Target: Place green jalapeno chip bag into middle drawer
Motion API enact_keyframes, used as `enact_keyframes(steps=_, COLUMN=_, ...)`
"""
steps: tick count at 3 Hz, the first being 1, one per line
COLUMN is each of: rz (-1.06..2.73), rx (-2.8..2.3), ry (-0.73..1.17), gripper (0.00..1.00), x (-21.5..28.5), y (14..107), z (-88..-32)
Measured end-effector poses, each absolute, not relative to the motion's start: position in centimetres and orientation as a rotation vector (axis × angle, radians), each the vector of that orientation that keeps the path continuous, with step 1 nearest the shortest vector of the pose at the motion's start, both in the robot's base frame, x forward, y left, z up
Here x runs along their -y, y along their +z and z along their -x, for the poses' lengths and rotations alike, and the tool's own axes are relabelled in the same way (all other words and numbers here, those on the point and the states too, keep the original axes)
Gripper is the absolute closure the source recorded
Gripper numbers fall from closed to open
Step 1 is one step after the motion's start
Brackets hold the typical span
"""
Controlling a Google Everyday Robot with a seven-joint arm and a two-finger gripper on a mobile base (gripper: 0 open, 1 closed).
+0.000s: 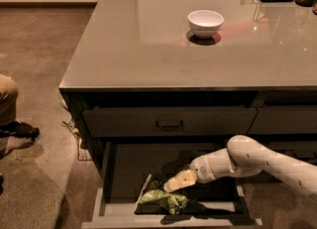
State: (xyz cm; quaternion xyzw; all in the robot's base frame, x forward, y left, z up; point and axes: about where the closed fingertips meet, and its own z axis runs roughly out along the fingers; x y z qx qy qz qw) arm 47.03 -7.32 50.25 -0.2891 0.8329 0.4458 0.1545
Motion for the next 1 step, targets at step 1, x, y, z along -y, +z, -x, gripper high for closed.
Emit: enact_keyframes(steps=1, rz=0.715, rx=-2.37, ry=1.238, gripper=0.0, x=11.64, y=51.26, z=-46.13)
